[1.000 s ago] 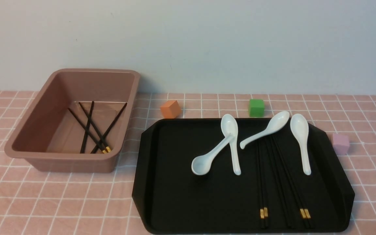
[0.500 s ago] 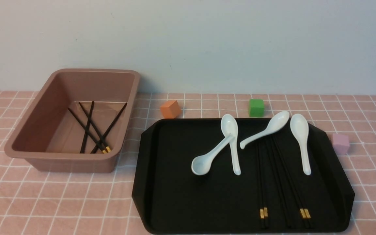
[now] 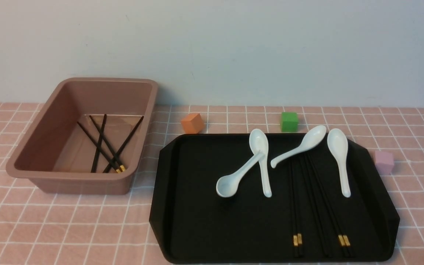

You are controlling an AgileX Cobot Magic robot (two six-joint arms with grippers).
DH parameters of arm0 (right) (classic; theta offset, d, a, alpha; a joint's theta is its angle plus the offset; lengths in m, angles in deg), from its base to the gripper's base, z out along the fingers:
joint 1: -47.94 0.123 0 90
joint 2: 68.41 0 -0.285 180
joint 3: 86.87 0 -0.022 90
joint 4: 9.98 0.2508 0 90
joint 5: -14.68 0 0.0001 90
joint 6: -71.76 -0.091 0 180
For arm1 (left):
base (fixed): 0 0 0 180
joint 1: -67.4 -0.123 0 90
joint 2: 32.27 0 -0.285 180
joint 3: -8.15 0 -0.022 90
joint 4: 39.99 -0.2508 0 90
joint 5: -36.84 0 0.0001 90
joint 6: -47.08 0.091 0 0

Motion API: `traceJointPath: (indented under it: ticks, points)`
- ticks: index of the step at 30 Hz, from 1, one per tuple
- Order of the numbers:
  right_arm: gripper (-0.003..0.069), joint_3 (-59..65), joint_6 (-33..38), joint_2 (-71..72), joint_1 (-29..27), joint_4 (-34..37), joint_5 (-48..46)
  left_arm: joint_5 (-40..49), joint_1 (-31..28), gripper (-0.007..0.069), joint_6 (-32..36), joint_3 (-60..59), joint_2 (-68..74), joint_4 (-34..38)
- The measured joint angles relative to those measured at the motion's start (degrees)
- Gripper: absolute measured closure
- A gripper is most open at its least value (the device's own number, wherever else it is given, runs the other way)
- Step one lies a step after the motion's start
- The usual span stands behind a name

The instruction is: On pink tablecloth take chopsticks from black tray and put them in box.

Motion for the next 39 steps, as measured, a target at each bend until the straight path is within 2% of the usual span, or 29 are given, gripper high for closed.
traceJointPath:
  ticks: [5,8,12,39]
  points:
    - [0.0419,0.0,0.0,0.0,0.0,0.0,0.0,-2.73,-6.82,0.0637,11.77,-7.33,-0.13,4.21]
    - [0.0419,0.0,0.0,0.0,0.0,0.0,0.0,0.37,-8.27,0.0637,14.96,-8.82,-0.13,5.3]
    - [0.0419,0.0,0.0,0.0,0.0,0.0,0.0,4.64,-8.91,0.0637,15.81,-9.21,-0.13,5.65]
    - [0.0419,0.0,0.0,0.0,0.0,0.0,0.0,4.77,-8.92,0.0637,16.16,-9.21,-0.13,5.94]
